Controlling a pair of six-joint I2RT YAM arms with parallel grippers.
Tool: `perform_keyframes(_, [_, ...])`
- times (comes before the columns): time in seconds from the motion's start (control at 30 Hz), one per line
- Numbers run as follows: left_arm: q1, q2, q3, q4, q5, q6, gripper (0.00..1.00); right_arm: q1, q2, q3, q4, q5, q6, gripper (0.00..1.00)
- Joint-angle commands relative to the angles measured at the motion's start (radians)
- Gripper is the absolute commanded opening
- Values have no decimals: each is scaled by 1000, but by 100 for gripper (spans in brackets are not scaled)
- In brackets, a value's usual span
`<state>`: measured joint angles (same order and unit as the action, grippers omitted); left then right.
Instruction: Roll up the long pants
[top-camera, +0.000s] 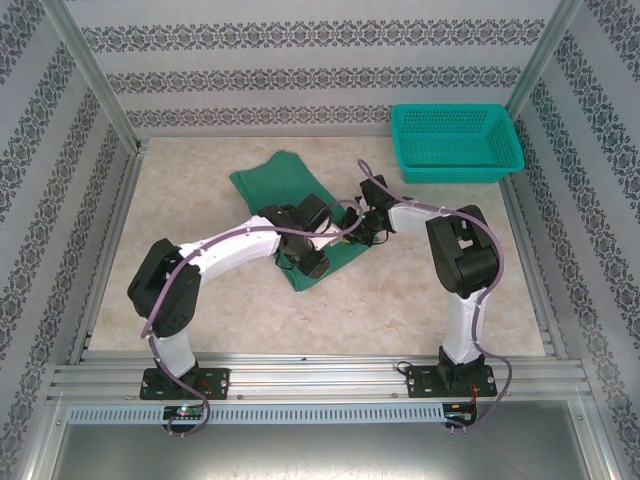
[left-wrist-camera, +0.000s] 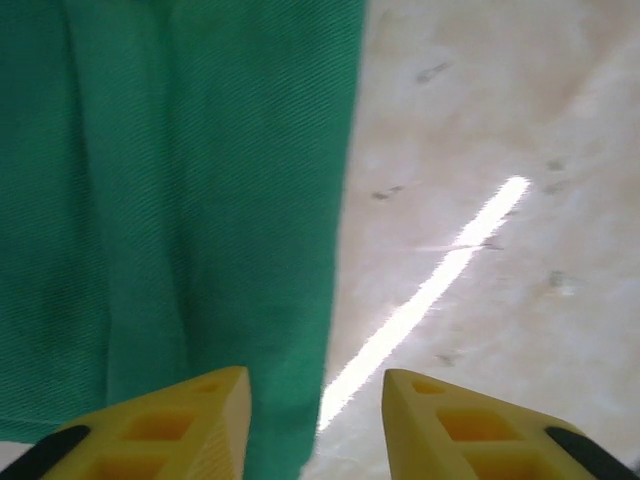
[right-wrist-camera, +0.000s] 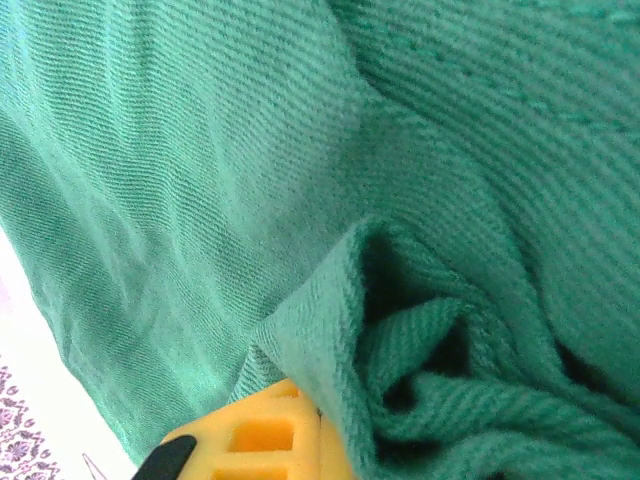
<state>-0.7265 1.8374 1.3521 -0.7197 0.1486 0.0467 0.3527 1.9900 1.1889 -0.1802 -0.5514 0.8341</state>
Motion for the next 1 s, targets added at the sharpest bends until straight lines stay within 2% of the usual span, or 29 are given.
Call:
perform_keyframes(0.0, [-5,88,6,-2,-122,30,43,-16,-15,-53,-38,36,10,0])
perform_keyframes(0.2, [-4,182,36,-24,-135,-6,42,-15,-14,-49,-40,29,10,0])
perform_keyframes(0.4, [-15,122,-3,-15,-131,4,45,-9,4,-48,-39,23,14,0])
perform_keyframes(0.53, [-65,48,-40,-14,-89,64,52,-4,10,-46,-39,12,14,0])
perform_keyframes(0.63, [-105,-8,-100,54,-79,104,57,4,17,-32,-48,11,1,8])
perform_keyframes(0.7, [-107,3,-95,63,-102,98,58,10,22,-22,-55,12,-3,15])
perform_keyframes(0.77, [-106,36,-83,59,-125,103,58,17,26,-18,-57,11,1,16])
perform_keyframes(0.83, [-106,86,-70,51,-153,114,73,23,32,-13,-59,9,0,22])
perform_keyframes(0.97, [-105,181,-43,32,-229,112,72,25,29,-9,-68,9,-5,23])
